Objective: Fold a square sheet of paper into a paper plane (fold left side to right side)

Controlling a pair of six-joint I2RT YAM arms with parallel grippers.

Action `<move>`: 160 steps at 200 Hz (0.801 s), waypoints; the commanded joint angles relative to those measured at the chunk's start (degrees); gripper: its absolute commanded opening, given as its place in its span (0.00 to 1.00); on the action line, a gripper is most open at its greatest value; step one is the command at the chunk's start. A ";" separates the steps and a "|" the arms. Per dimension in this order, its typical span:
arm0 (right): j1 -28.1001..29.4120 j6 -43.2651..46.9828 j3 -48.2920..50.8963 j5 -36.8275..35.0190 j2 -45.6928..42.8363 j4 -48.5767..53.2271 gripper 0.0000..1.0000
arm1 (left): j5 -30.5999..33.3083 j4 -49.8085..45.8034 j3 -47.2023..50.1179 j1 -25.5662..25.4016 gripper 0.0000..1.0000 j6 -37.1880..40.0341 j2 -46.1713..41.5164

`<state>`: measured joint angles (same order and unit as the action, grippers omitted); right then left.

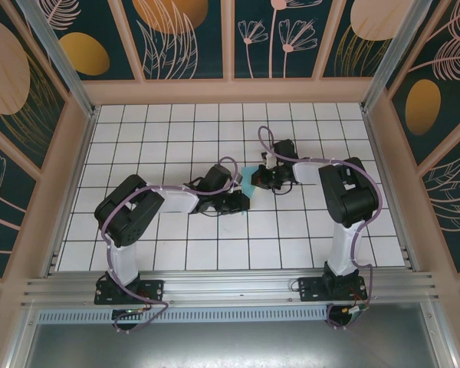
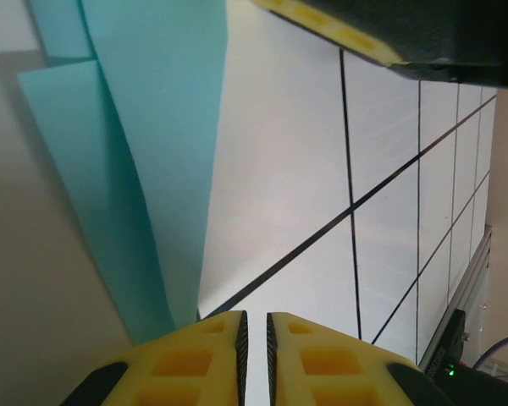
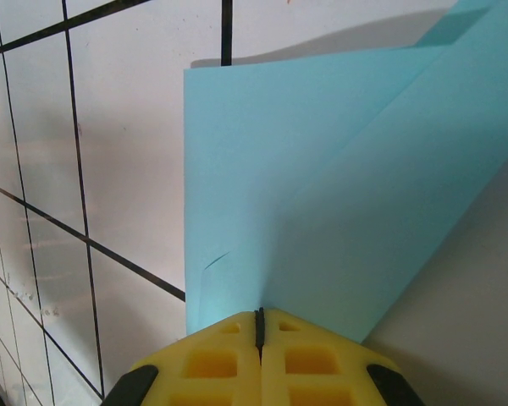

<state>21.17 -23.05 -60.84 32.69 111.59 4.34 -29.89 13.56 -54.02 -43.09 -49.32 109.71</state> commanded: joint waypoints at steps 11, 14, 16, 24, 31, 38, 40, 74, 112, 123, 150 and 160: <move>0.76 0.77 -0.62 -4.20 2.47 3.76 0.00 | -0.14 -0.69 1.03 -0.24 0.18 0.01 1.03; 0.72 0.84 -0.61 -4.18 2.47 3.83 0.00 | -0.29 -0.65 1.08 -0.24 0.18 0.06 1.15; 0.72 0.82 -0.67 -4.18 2.46 3.94 0.00 | -0.33 -0.64 1.08 -0.17 0.18 0.00 1.24; 0.73 0.89 -0.76 -4.47 2.47 4.17 0.00 | -0.57 -0.58 1.20 -0.17 0.18 -0.06 1.50; 0.72 0.98 -0.90 -4.69 2.45 4.36 0.00 | -0.73 -0.47 1.45 -0.18 0.18 -0.16 1.68; 0.76 1.07 -0.88 -4.82 2.46 4.55 0.00 | -0.46 -0.43 1.54 -0.24 0.18 -0.24 1.67; 0.73 1.07 -0.87 -4.89 2.48 4.58 0.00 | -0.42 -0.46 1.72 -0.17 0.18 -0.25 1.65; 0.74 1.23 -1.19 -5.28 2.66 5.18 0.00 | 0.53 -1.00 2.74 -0.24 0.17 -0.17 0.70; 0.72 1.35 -1.74 -5.61 3.18 5.81 0.00 | 0.07 -1.46 4.16 -0.41 0.17 -0.14 0.16; 0.72 1.41 -1.90 -5.77 3.23 5.94 0.00 | 0.05 -1.64 4.73 -0.58 0.17 -0.01 -0.23; 0.66 1.51 -2.16 -6.02 3.51 6.38 0.00 | -0.04 -1.61 6.36 -0.98 0.15 0.11 -1.43; 0.64 1.51 -2.18 -6.14 3.55 6.47 0.00 | -0.42 -1.58 6.59 -1.19 0.15 0.42 -1.69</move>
<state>21.65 -22.85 -62.83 31.31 112.09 7.57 -29.54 16.29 -49.91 -43.24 -49.32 109.08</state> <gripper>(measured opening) 0.048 0.153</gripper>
